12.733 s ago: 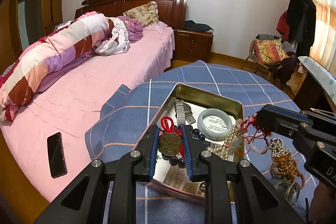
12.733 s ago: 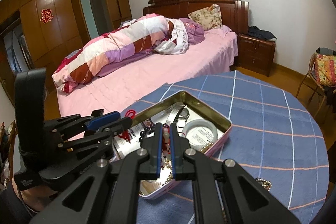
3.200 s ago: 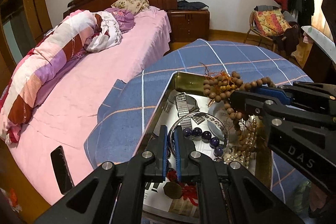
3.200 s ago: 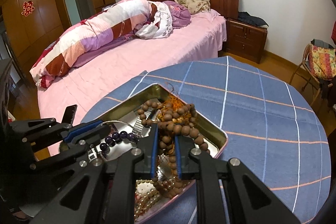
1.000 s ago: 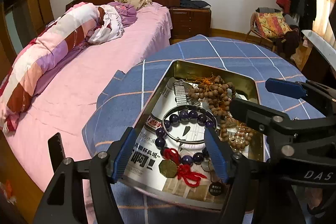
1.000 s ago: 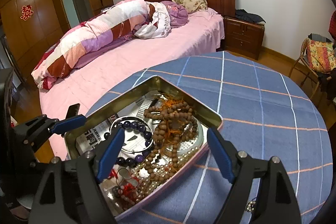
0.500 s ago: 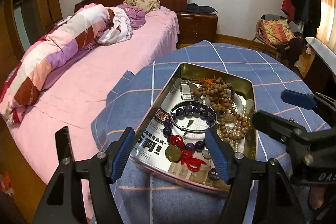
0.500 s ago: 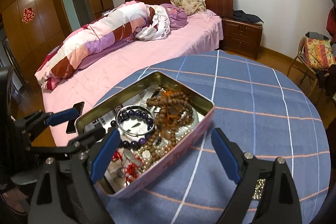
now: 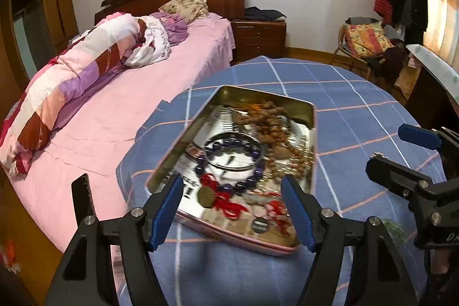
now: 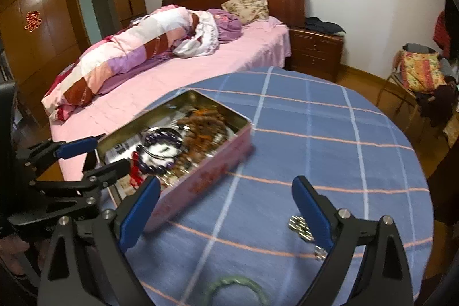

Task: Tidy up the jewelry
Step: 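Move both open tools back to the jade bangle and silver bead chain, then grasp the green jade bangle with the left tool while the right tool grasps the silver bead chain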

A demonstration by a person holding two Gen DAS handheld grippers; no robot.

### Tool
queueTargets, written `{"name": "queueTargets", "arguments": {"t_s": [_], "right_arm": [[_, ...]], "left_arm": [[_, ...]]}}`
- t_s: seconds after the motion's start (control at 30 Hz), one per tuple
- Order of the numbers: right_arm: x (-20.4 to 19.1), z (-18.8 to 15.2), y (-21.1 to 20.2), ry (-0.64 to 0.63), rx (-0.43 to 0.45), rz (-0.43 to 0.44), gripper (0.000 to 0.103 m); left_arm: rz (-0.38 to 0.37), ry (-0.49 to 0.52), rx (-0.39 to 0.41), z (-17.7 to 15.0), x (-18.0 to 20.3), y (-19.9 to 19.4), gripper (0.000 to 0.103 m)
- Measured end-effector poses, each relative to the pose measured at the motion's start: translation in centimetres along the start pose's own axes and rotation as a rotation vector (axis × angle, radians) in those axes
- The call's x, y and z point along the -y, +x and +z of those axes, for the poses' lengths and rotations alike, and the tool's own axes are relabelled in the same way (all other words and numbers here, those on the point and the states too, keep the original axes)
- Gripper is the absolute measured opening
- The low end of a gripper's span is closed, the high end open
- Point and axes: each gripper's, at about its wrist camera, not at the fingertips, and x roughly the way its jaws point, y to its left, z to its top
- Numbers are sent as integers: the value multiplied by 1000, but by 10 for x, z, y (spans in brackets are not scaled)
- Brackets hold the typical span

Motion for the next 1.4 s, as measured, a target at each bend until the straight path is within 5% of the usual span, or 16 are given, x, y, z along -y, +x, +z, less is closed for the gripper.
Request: {"name": "queueTargets", "arguments": {"t_s": [0.47, 1.2, 1.27, 1.33, 1.4], "right_arm": [[65, -46, -21, 148, -41, -106, 98], [94, -85, -34, 208, -81, -159, 98], [94, -85, -33, 206, -81, -159, 99], [94, -86, -32, 206, -82, -161, 99], [94, -86, -30, 208, -82, -161, 99]], "left_arm": [[-103, 108, -11, -18, 65, -11, 71], [-237, 276, -105, -57, 133, 4, 70], [-250, 278, -127, -60, 135, 8, 61], [-280, 274, -166, -63, 136, 15, 34], [-281, 270, -163, -62, 134, 16, 24]]}}
